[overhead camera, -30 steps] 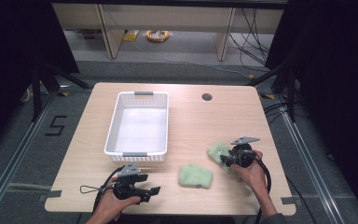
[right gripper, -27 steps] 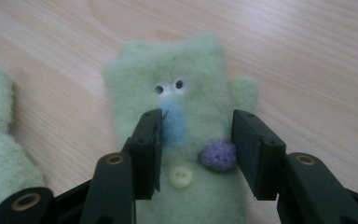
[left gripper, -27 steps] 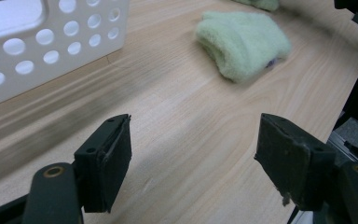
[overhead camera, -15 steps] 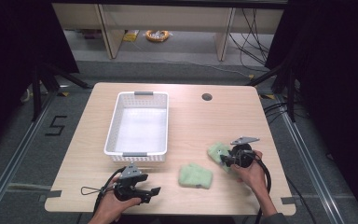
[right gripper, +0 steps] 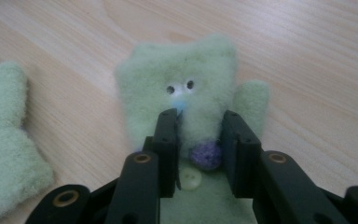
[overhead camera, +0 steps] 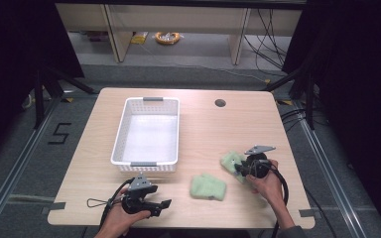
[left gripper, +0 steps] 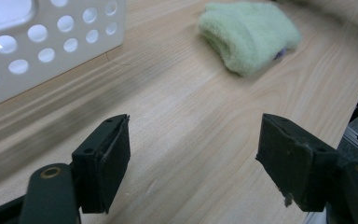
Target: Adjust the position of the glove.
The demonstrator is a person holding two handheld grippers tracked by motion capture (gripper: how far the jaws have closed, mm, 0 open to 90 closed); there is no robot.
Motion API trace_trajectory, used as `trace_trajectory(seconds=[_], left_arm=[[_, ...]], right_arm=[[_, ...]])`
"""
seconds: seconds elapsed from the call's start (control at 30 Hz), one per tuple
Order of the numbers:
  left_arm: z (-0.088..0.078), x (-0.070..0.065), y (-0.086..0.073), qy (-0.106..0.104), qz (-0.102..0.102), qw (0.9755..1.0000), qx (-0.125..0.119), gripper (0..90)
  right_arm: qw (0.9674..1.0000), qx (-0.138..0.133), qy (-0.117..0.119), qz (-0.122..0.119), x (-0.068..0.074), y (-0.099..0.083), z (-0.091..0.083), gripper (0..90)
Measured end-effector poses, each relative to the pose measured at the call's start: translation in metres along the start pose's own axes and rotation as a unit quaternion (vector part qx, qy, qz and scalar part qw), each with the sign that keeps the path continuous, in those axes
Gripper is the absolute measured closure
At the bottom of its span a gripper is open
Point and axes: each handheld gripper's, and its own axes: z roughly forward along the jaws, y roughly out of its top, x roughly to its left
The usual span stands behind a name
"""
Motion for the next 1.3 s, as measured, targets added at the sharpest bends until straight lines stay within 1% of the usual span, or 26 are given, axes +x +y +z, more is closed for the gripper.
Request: trace_trajectory(seconds=[0.03,0.07,0.27,0.3,0.33,0.37,0.4,0.43,0.47,0.53,0.57,0.63,0.67,0.7,0.73,0.77,0.8,0.83,0.93,0.97,1.03,1.07,1.13,1.17,1.2,1.3], left_arm=[[0.000,0.000,0.000,0.000,0.000,1.0000,0.000,24.9],[0.000,0.000,0.000,0.000,0.000,1.0000,0.000,24.9],[-0.001,0.002,0.000,0.000,0.003,1.0000,0.004,24.9],[-0.001,0.002,0.000,0.000,0.002,1.0000,0.003,24.9],[0.000,0.001,0.000,0.001,-0.004,1.0000,-0.005,24.9],[0.000,0.001,0.000,0.001,-0.005,1.0000,-0.002,24.9],[0.000,0.002,0.000,0.004,-0.003,1.0000,-0.004,24.9],[0.000,0.002,0.000,0.001,-0.004,1.0000,-0.005,24.9],[0.000,0.002,0.000,0.000,-0.005,1.0000,-0.006,24.9],[0.000,0.004,0.000,0.001,-0.002,1.0000,-0.007,24.9],[0.000,0.003,0.000,0.002,-0.013,0.9999,-0.009,24.9],[-0.001,0.003,0.001,0.008,-0.006,0.9999,-0.004,24.9],[-0.001,0.003,0.001,0.008,-0.006,0.9999,-0.004,24.9],[-0.002,0.004,0.001,0.008,-0.002,1.0000,-0.002,24.9],[-0.002,0.004,0.001,0.008,-0.002,1.0000,-0.002,24.9],[-0.001,0.004,0.001,0.007,-0.005,1.0000,-0.004,24.9],[-0.001,0.003,0.001,0.007,-0.006,0.9999,-0.004,24.9],[-0.001,0.003,0.001,0.006,-0.005,1.0000,-0.004,24.9],[-0.001,0.004,0.001,0.007,-0.005,1.0000,-0.004,24.9],[-0.002,0.004,0.001,0.008,-0.002,1.0000,-0.002,24.9],[-0.001,0.005,0.001,0.001,-0.001,1.0000,-0.007,24.9],[-0.001,0.005,0.001,0.003,-0.002,1.0000,-0.005,24.9],[-0.001,0.006,0.001,0.004,-0.003,1.0000,-0.006,24.9],[-0.001,0.006,0.001,0.004,-0.003,1.0000,-0.006,24.9],[-0.002,0.006,0.001,0.001,-0.007,1.0000,-0.006,24.9],[-0.002,0.007,0.001,0.002,-0.004,1.0000,-0.004,24.9]], right_arm=[[0.9999,0.013,0.004,-0.001,0.000,0.001,-0.002,73.9],[0.9999,-0.008,0.000,-0.009,0.000,-0.001,0.001,75.3],[0.9999,-0.007,0.008,-0.012,0.000,0.000,-0.001,79.9],[0.9999,0.005,0.014,-0.003,0.001,0.001,-0.004,80.3],[0.9999,0.004,0.015,-0.003,0.000,0.001,-0.005,80.5],[0.9998,-0.004,0.016,-0.006,-0.001,0.001,-0.006,80.7],[0.9996,-0.008,0.017,-0.018,-0.002,0.002,-0.007,80.9],[0.9996,-0.020,0.015,-0.011,-0.001,0.002,-0.008,81.0],[0.9997,-0.015,0.014,-0.016,-0.002,0.004,-0.011,81.1],[0.9994,-0.023,0.016,-0.019,-0.002,0.006,-0.017,81.3],[0.9991,-0.027,0.020,-0.028,-0.003,0.007,-0.018,81.3],[0.9987,-0.030,0.025,-0.034,-0.004,0.007,-0.023,81.4],[0.9984,-0.039,0.026,-0.032,-0.004,0.007,-0.025,81.4],[0.9987,-0.032,0.031,-0.026,-0.003,0.008,-0.028,81.5],[0.9980,-0.036,0.034,-0.038,-0.003,0.008,-0.030,81.5],[0.9981,-0.041,0.034,-0.033,0.000,0.008,-0.032,81.5],[0.9974,-0.040,0.035,-0.048,-0.001,0.010,-0.035,81.5],[0.9975,-0.040,0.040,-0.042,0.001,0.011,-0.037,81.5],[0.9953,-0.055,0.047,-0.064,0.003,0.015,-0.043,81.6],[0.9953,-0.055,0.052,-0.060,0.006,0.016,-0.046,81.6],[0.9936,-0.063,0.058,-0.074,0.010,0.019,-0.048,81.6],[0.9942,-0.055,0.067,-0.064,0.015,0.020,-0.050,81.5],[0.9918,-0.064,0.076,-0.081,0.019,0.023,-0.051,81.5],[0.9918,-0.064,0.076,-0.081,0.019,0.023,-0.051,81.5],[0.9901,-0.065,0.095,-0.081,0.027,0.024,-0.053,81.6],[0.9851,-0.071,0.115,-0.106,0.035,0.027,-0.054,81.5]])
